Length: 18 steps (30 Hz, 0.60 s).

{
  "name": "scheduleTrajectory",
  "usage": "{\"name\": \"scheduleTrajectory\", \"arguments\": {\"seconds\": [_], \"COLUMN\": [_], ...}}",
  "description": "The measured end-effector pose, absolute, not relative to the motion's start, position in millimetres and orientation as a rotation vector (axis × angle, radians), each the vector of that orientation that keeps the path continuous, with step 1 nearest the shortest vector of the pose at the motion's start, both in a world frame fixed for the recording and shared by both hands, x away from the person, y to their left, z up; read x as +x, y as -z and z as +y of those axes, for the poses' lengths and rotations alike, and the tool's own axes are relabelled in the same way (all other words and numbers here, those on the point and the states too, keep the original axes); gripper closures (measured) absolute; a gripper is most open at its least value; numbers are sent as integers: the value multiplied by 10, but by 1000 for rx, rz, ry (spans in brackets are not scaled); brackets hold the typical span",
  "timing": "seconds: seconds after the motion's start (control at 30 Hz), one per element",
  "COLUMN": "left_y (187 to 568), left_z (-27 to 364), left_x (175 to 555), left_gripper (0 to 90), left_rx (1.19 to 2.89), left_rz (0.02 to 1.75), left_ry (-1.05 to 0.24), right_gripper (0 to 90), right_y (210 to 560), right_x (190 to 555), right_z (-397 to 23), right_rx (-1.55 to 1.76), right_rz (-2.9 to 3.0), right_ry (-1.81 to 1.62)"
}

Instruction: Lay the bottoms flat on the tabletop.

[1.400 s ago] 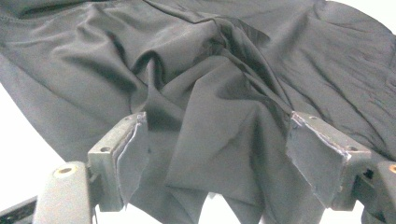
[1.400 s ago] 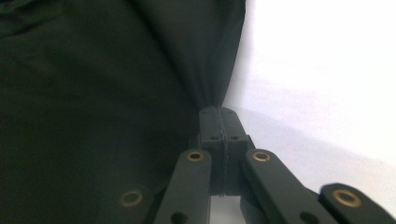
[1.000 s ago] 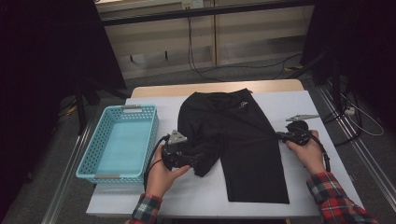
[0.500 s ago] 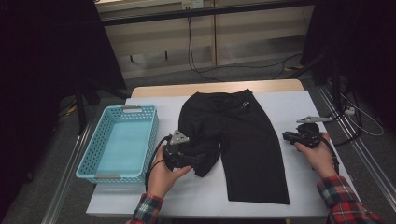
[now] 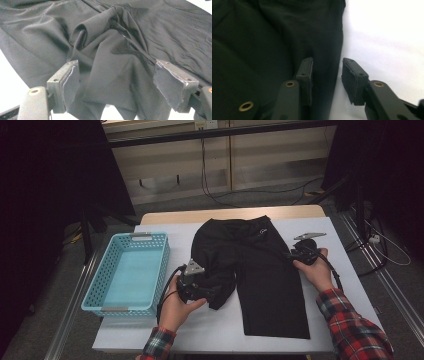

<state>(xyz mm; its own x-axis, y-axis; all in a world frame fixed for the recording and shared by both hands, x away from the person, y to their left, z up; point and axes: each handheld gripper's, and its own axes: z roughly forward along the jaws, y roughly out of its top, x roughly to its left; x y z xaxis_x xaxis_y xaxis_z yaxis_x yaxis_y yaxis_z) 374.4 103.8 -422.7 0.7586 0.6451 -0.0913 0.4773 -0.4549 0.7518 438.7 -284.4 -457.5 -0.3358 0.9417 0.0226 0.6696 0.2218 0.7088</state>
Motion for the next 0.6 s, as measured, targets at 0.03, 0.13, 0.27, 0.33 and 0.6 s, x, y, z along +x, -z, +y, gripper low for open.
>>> {"name": "scheduleTrajectory", "arguments": {"seconds": [0.03,0.13,0.27,0.33,0.6], "left_y": [4227,4218,4204,4204,4193], "left_z": [1039,1047,1056,1064,1058], "left_x": [3745,3745,3738,3743,3738], "left_gripper": [219,219,219,219,219], "left_rx": [2139,2144,2136,2147,2149], "left_rz": [838,833,835,831,824], "left_ry": [-263,-268,-279,-275,-281], "right_gripper": [819,900,900,900,900], "right_y": [4570,4549,4575,4554,4554], "right_x": [4396,4405,4382,4359,4242], "right_z": [-2827,-2825,-3005,-3067,-3330], "right_rx": [1485,1535,1623,1647,1686], "right_rz": [2108,2101,2049,2040,1996], "right_ry": [-900,-908,-992,-1000,-1002]}}
